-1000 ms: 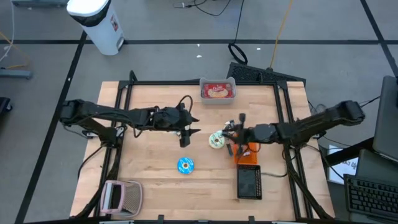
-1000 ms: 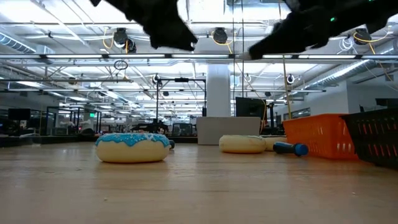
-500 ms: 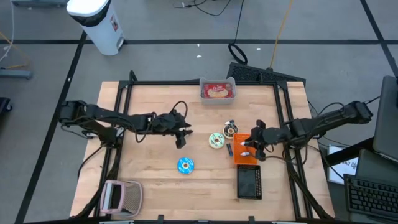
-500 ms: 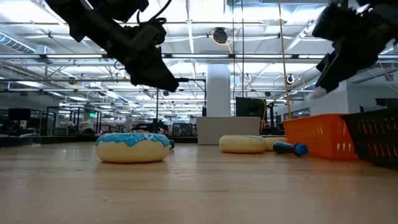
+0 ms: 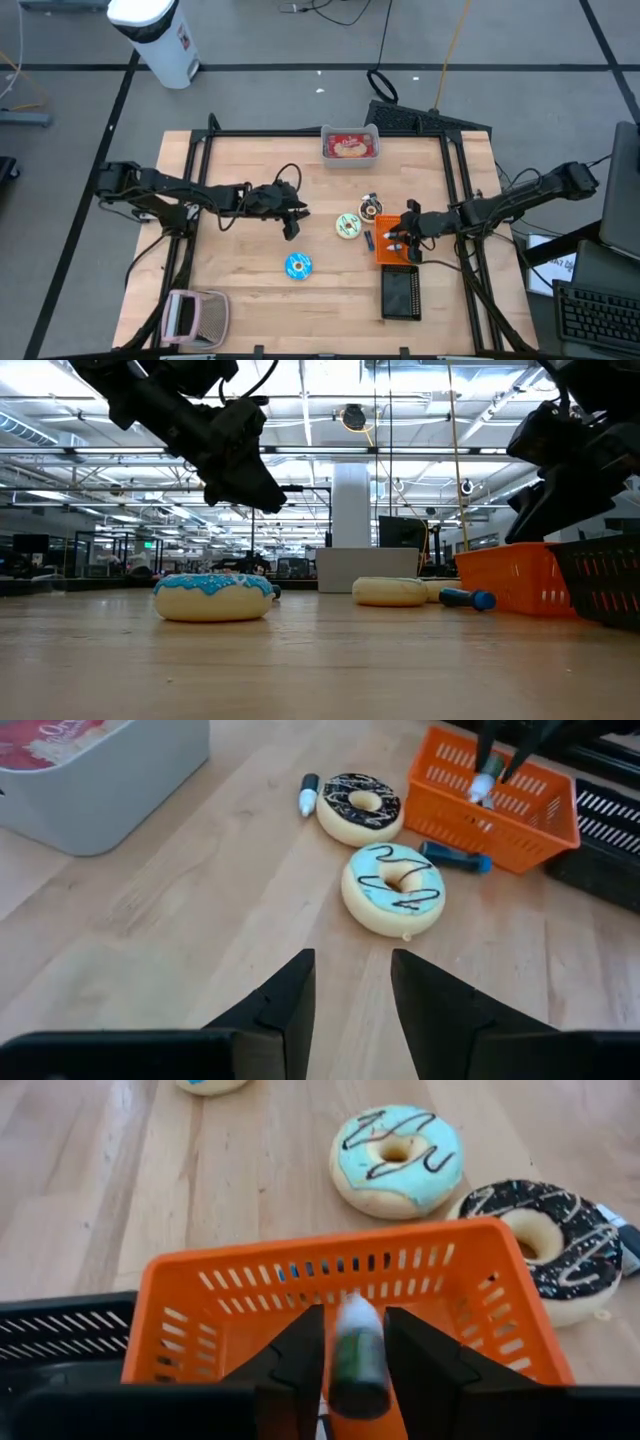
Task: Pick & Place Food Item
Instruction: Put the green food coloring bottle into the orange bin, then put the brown food coloring bottle into the orange bin
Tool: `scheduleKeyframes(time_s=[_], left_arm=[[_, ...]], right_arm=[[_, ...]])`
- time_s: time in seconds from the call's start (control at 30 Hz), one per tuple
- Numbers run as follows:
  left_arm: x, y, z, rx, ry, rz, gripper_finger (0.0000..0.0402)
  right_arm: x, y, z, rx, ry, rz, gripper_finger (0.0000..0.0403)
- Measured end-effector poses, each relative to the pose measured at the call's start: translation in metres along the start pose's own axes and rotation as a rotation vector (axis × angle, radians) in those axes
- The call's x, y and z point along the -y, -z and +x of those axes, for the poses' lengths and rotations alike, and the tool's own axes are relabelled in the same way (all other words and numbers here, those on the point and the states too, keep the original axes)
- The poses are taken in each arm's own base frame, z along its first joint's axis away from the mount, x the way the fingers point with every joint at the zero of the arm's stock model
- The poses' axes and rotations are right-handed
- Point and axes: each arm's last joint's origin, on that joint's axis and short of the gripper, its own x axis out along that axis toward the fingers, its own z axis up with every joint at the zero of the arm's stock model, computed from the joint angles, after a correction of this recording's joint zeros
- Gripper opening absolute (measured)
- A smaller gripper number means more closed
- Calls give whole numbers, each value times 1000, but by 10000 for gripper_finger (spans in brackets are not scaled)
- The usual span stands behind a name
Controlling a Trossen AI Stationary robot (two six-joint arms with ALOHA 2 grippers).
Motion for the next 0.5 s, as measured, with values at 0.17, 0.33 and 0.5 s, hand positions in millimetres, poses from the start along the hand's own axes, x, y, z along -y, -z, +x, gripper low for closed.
scheduleKeyframes(time_s=[0.17,0.33,0.5], left_arm=[[0,0,0,2,0,61,132],[0,0,0,0,-6,115,132],[-4,10,-1,-107,-43,155,132]], right_arm=[[0,0,0,11,2,6,129],[0,-4,0,45,-9,20,158],[-1,-8,0,85,-23,16,172]])
